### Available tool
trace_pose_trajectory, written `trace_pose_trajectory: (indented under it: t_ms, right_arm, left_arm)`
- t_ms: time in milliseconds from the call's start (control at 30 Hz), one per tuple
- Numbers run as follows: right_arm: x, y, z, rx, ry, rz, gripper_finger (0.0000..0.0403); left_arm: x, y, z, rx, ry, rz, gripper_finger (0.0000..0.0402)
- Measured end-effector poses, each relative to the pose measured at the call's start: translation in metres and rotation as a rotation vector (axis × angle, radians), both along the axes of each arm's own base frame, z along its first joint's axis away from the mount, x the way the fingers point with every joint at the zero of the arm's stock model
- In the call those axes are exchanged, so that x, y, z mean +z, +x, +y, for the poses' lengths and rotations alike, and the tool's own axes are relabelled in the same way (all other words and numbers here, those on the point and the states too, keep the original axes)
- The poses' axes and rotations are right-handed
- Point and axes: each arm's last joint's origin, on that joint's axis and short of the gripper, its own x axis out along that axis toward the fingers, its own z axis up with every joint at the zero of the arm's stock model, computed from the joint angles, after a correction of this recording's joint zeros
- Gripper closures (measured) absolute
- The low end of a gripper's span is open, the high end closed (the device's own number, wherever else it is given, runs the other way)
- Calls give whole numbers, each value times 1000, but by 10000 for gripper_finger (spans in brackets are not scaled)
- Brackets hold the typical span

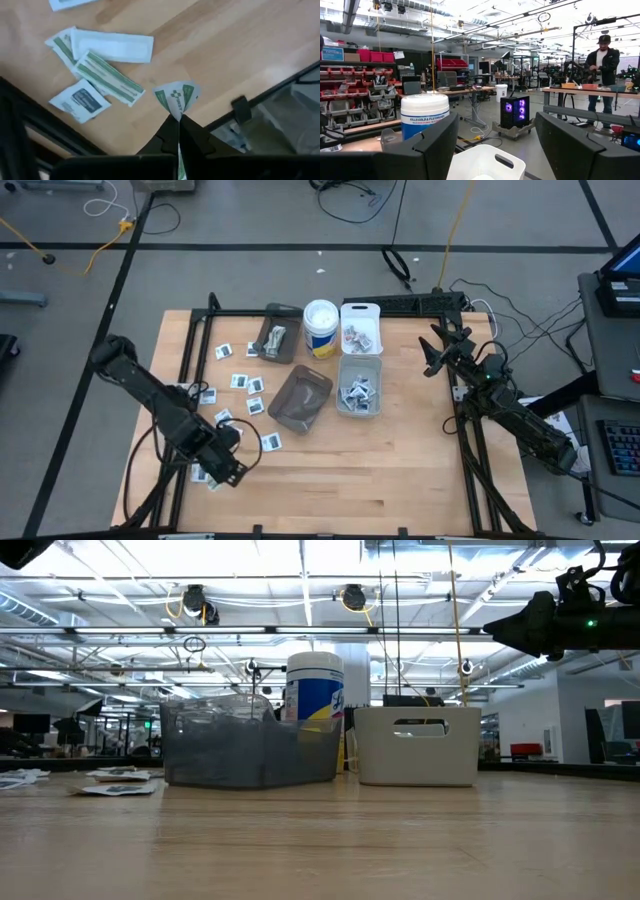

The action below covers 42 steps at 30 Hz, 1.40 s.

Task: Pick & Place First Aid Supplies
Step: Put the bandage pack into the top black bin

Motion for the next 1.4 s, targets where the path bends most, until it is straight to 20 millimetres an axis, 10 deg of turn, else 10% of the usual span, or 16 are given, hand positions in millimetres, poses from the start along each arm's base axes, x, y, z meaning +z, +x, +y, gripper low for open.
trace_pose_trajectory:
  t_ms: [1400]
  right_arm:
    - [0, 0, 0, 0, 0, 0, 140]
  left_arm:
    - [1, 47, 306, 64, 21, 2, 401]
